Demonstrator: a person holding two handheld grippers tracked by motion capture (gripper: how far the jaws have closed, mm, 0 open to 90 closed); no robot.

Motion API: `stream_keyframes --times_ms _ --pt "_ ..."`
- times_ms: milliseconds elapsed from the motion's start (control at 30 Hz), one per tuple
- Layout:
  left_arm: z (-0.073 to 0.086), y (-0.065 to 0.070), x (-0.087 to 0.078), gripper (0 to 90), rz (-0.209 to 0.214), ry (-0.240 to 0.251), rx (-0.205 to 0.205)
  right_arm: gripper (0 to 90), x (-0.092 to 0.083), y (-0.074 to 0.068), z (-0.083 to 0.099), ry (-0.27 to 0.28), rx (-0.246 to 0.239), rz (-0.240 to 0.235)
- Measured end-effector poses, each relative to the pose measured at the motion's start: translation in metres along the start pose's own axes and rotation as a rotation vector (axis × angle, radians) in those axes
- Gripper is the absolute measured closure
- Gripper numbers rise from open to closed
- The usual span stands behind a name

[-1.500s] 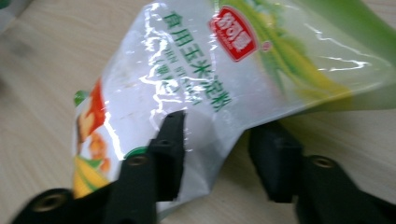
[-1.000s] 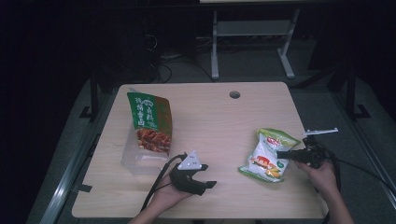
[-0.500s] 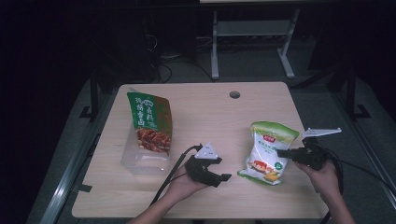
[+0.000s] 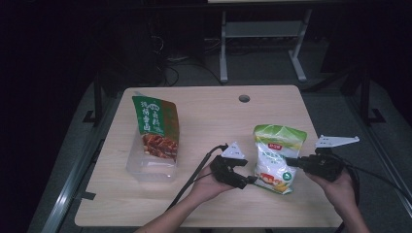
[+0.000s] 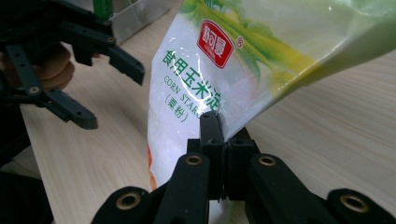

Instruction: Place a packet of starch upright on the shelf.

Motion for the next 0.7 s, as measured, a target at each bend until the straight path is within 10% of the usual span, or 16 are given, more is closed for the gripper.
stream_keyframes --times_ms 367,700 --pt "-0.008 -0.012 0.015 47.9 0.084 0.021 -0.098 88.3 0.004 -0.018 -0.003 0.0 -0.088 -0.03" --pt "-0.01 -0.021 -0.001 81.8 0.022 0.052 -0.079 88.6 0.02 -0.036 -0.014 -0.02 -0.15 -0.034"
Point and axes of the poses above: each handheld gripper's, and its own axes: x roughly forward along the jaws, z roughly out of its underside, y roughly to its right, the point moved 6 cm from there along x, roughly forward along the jaws, and after that the axes turned 9 degrees about y, right-handed, at the moved point
